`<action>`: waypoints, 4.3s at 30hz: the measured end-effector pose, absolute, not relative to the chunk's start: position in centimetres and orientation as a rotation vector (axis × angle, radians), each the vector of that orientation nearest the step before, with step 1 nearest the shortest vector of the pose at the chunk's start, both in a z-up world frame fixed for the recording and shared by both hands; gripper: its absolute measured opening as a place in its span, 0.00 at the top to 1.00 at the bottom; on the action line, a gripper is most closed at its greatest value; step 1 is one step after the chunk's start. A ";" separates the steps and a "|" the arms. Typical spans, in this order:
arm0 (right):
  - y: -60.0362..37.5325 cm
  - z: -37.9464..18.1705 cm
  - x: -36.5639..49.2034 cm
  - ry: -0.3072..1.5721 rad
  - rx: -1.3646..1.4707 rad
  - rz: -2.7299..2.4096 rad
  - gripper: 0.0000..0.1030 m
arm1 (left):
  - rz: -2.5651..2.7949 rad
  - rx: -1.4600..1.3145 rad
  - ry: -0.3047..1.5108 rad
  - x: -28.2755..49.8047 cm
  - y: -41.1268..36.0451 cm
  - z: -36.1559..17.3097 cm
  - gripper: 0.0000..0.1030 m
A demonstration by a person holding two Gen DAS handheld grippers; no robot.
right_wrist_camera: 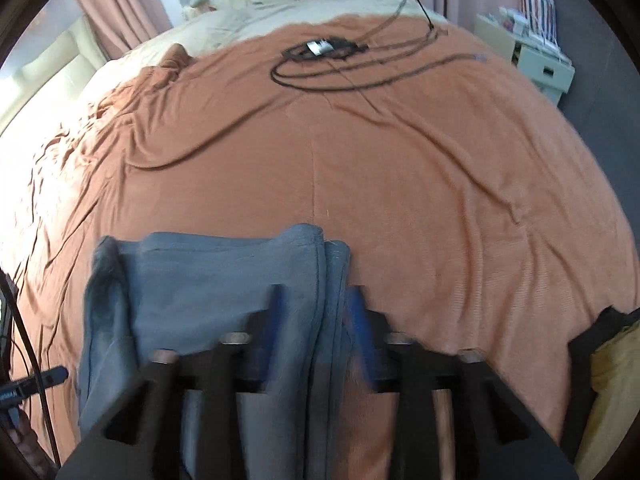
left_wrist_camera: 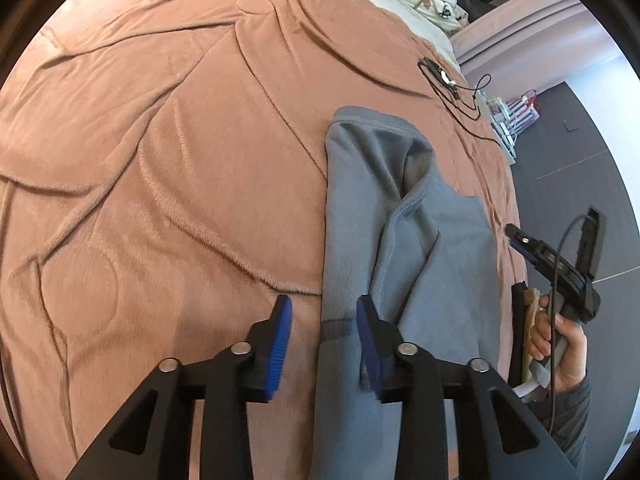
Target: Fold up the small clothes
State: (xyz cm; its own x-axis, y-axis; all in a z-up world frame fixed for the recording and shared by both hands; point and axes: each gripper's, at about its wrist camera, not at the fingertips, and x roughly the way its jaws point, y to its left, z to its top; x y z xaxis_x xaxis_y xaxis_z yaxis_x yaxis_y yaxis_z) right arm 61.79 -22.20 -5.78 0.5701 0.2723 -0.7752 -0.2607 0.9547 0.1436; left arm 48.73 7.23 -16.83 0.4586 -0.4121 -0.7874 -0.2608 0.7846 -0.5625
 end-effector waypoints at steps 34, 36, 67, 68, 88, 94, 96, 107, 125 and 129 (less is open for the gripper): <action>-11.4 -7.5 44.8 0.801 -0.536 0.749 0.41 | -0.050 -0.745 1.129 42.6 10.0 -18.0 0.53; -10.6 -7.8 44.5 0.802 -0.569 0.769 0.41 | -0.041 -0.749 1.132 42.3 10.5 -18.2 0.53; -16.7 -5.4 48.7 0.723 -0.306 0.642 0.96 | -0.144 -0.660 1.113 44.4 6.6 -17.0 0.53; -17.5 -5.2 49.1 0.722 -0.283 0.624 0.96 | -0.144 -0.656 1.115 44.5 6.5 -17.0 0.53; -25.7 -10.6 55.3 0.917 0.074 0.356 0.97 | -0.192 -0.634 1.173 45.1 3.9 -19.2 0.53; -27.6 -8.4 54.1 0.909 0.175 0.442 0.93 | -0.206 -0.640 1.171 44.6 3.2 -19.2 0.53; -27.9 -8.2 53.4 0.918 0.195 0.490 0.65 | -0.213 -0.643 1.171 44.3 2.9 -19.2 0.53; -29.3 -8.8 50.3 0.932 0.210 0.643 0.61 | -0.218 -0.646 1.178 42.9 1.8 -19.6 0.53; -31.8 -12.1 53.8 1.075 0.388 0.646 0.79 | -0.226 -0.682 1.165 41.1 1.0 -20.0 0.53; -32.7 -12.3 54.4 1.072 0.424 0.601 0.97 | -0.234 -0.683 1.174 40.5 0.9 -20.1 0.54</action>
State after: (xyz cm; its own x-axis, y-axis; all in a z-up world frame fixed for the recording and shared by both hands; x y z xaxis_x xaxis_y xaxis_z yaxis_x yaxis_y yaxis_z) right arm 54.40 -32.74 -12.34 0.3451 0.6426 -0.6841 -0.2481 0.7654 0.5938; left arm 40.49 0.95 -20.07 0.3896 -0.5084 -0.7679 -0.1746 0.7780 -0.6036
